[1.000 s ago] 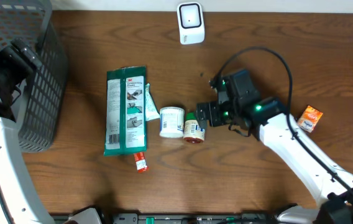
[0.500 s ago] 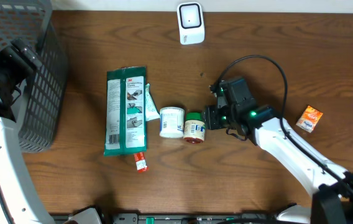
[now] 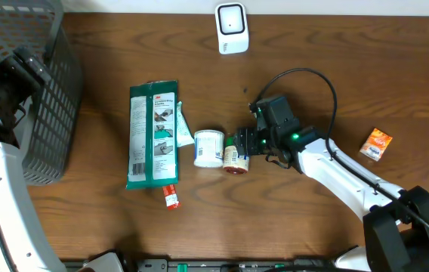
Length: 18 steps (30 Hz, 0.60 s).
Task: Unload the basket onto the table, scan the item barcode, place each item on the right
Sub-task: 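Lower the right gripper around the jar lid and close on it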
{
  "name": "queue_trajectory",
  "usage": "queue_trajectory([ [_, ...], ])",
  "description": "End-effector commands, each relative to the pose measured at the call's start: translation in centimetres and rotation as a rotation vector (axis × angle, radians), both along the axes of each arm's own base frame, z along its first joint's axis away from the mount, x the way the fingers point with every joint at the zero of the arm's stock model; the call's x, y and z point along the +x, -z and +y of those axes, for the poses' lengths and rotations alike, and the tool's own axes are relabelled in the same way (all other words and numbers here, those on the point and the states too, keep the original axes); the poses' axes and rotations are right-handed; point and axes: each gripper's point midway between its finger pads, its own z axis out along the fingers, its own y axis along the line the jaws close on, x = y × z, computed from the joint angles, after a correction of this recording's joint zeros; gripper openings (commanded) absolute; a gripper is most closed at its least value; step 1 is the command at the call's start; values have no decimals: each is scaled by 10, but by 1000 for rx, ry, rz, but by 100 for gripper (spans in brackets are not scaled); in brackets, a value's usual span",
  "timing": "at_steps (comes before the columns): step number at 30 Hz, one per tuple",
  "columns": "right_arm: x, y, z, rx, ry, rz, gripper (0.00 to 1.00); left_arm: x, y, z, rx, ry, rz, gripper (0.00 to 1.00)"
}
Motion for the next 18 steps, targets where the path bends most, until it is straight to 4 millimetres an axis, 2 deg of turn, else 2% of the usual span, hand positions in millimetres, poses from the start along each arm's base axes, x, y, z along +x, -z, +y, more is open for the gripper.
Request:
queue_trajectory([
  [1,-4,8,2,-11,115,38,71,-1,-4,2,3,-10,-8,93],
  [8,-6,14,3,-77,179,19,72,-1,-4,2,3,-10,-8,93],
  [13,-3,31,-2,-117,231,33,73,-1,-4,2,3,-10,-8,93],
  [18,-4,47,-3,-139,229,57,69,-1,-4,2,3,-10,-8,93],
])
